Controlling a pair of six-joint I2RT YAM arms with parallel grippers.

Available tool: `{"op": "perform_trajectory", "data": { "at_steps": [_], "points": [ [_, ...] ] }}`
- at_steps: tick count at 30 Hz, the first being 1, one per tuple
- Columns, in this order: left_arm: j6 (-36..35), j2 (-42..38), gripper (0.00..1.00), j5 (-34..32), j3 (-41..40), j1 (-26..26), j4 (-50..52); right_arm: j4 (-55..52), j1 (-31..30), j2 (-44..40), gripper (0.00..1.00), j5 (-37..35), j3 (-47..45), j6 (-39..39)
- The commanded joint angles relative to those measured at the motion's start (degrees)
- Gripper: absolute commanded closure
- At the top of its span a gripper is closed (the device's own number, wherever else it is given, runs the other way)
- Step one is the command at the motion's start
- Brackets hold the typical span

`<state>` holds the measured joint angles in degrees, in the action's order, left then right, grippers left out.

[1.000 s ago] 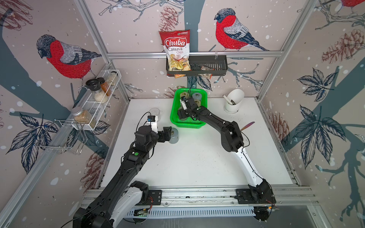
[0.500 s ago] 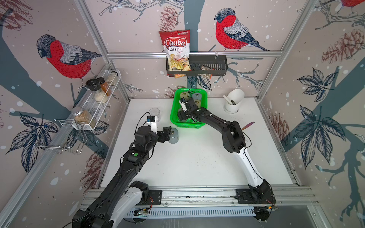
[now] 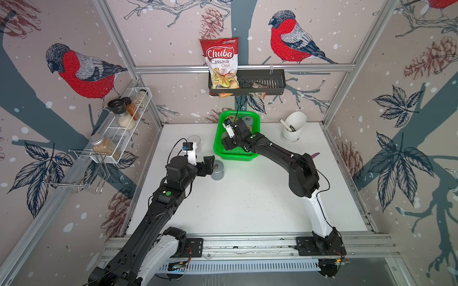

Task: Take the tea canister out of the basket
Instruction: Pick up the tea canister from the basket, then place the tea canister at the center of the board.

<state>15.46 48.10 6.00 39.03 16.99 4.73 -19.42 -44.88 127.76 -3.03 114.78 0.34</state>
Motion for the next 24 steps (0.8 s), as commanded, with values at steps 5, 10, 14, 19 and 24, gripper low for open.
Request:
{"op": "perform_trajectory", "data": {
  "at_steps": [5,10,14,19,24],
  "points": [
    [-0.4,-0.53,0.03,0.58,0.79,0.08,0.28,10.89,-2.81,-13.07,1.0,-2.98,-11.74,2.74],
    [0.35,-0.37,0.03,2.07,0.0,0.07,-0.38,16.06,-4.13,-21.41,1.0,-2.21,-23.06,2.5],
    [1.33,0.21,0.03,3.16,-1.43,0.11,-1.83,19.46,-5.25,-25.9,1.0,-1.15,-31.75,1.88],
    [1.99,2.33,0.03,4.68,-2.45,0.28,-2.86,21.74,-6.35,-28.0,1.0,-1.66,-39.72,0.61],
    [2.11,3.11,0.03,5.03,-3.16,0.5,-3.98,23.73,-7.29,-27.4,1.0,-1.89,-44.35,-0.67]
  ]
}}
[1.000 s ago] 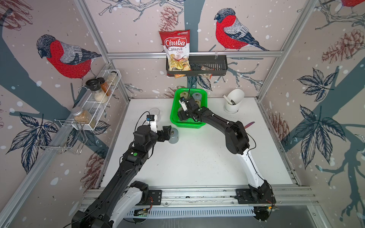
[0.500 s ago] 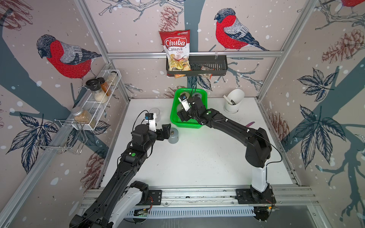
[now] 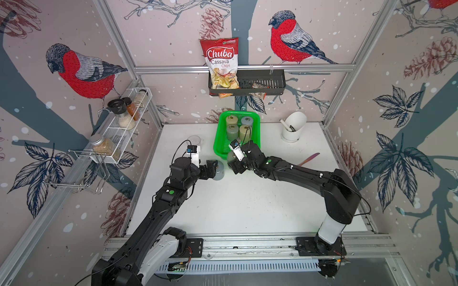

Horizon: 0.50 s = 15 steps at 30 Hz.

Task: Take the tea canister out of the basket
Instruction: Place the tea canister at the center of the board.

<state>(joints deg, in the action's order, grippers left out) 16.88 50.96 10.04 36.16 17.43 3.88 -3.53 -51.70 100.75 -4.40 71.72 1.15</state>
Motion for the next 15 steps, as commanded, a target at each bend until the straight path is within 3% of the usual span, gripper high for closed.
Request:
{"op": "perform_trajectory", "data": {
  "at_steps": [1,15],
  "points": [
    [0.79,0.37,0.03,1.11,-0.36,0.08,-3.22,8.31,-0.74,-0.24,1.0,-0.9,-1.94,-1.5],
    [0.45,1.34,0.03,0.6,-0.75,0.26,-2.93,13.45,-1.89,5.05,1.0,-1.79,-5.33,-3.33]
  ]
}}
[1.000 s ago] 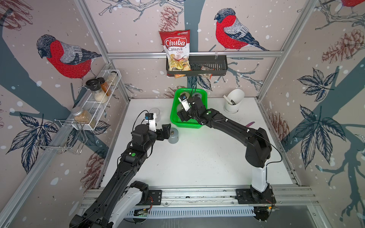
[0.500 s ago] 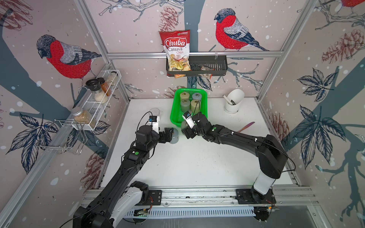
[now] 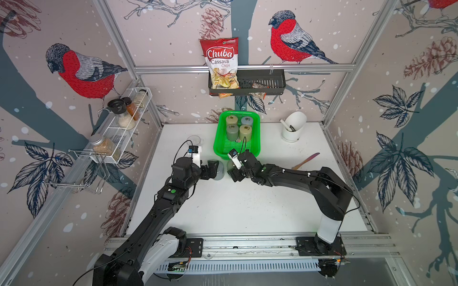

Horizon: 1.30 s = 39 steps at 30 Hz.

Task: Take the tea canister out of the basket
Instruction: Place the tea canister at the center of the board.

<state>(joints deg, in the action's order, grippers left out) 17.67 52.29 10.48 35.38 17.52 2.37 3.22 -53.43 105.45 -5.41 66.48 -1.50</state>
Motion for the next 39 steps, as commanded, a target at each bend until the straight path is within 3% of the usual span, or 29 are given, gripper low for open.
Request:
{"op": "perform_trajectory", "data": {
  "at_steps": [1,16,25,28,34,39],
  "points": [
    [-0.42,0.0,0.03,0.07,0.02,0.21,-1.4,7.03,-0.14,0.5,1.0,-0.75,-0.22,-0.7],
    [-0.34,-0.35,0.03,-0.29,-0.56,0.17,-1.14,10.81,-0.01,3.68,0.99,-1.17,-1.09,-1.01],
    [-0.15,-0.26,0.03,-0.15,-0.75,0.15,-1.39,10.94,0.34,4.87,0.84,-1.23,-0.95,-1.4],
    [-0.1,-0.16,0.03,-0.11,-0.84,0.15,-1.47,10.91,0.52,5.23,0.72,-0.92,-0.86,-1.66],
    [-0.26,-0.08,0.03,-0.11,-0.75,0.24,-1.49,10.77,0.45,5.12,0.37,-0.83,-1.0,-1.47],
    [-0.18,-0.09,0.03,-0.11,-0.88,0.23,-1.44,10.69,0.37,4.53,0.21,-0.74,-1.42,-1.24]
  ]
}}
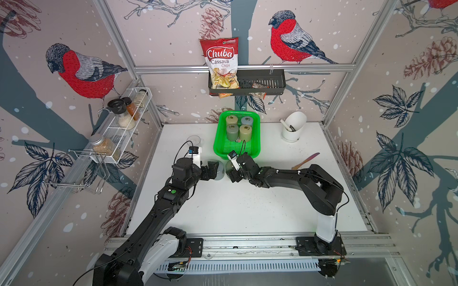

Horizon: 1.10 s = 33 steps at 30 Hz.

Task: Take the tea canister out of the basket
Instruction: Place the tea canister at the center of the board.

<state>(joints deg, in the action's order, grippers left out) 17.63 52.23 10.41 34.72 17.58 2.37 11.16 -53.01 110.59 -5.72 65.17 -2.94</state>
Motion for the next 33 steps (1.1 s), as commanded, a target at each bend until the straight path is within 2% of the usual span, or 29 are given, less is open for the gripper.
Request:
{"op": "perform_trajectory", "data": {
  "at_steps": [1,5,9,18,24,27,29,33],
  "points": [
    [-0.13,-0.02,0.03,-0.04,-0.18,0.19,-1.43,2.53,-0.07,-0.61,0.17,-0.28,-0.14,0.29],
    [-0.02,-0.02,0.03,0.08,-0.09,0.17,-1.58,2.46,-0.07,-1.23,0.06,0.03,-0.47,0.57],
    [0.21,-0.08,0.03,0.3,-0.09,0.18,-1.84,3.23,0.28,-2.36,0.0,0.46,-1.33,0.15],
    [1.6,-0.96,0.03,0.84,0.04,0.27,-3.02,2.88,1.61,-8.35,0.0,1.93,-2.23,0.09],
    [5.11,-2.13,0.03,-0.61,-0.8,0.28,-6.47,0.42,6.71,-14.27,0.0,5.75,0.21,-1.13],
    [5.45,-0.73,0.03,-0.57,-0.06,0.27,-7.05,-1.31,10.48,-14.02,0.0,7.11,3.29,-3.2],
    [6.04,0.86,0.03,0.06,0.5,0.26,-7.51,-6.53,12.91,-10.85,0.0,9.51,8.87,-3.64],
    [7.48,3.43,0.03,3.29,1.27,0.26,-8.96,-16.19,14.25,-2.12,0.0,6.4,21.56,-2.54]
  ]
}}
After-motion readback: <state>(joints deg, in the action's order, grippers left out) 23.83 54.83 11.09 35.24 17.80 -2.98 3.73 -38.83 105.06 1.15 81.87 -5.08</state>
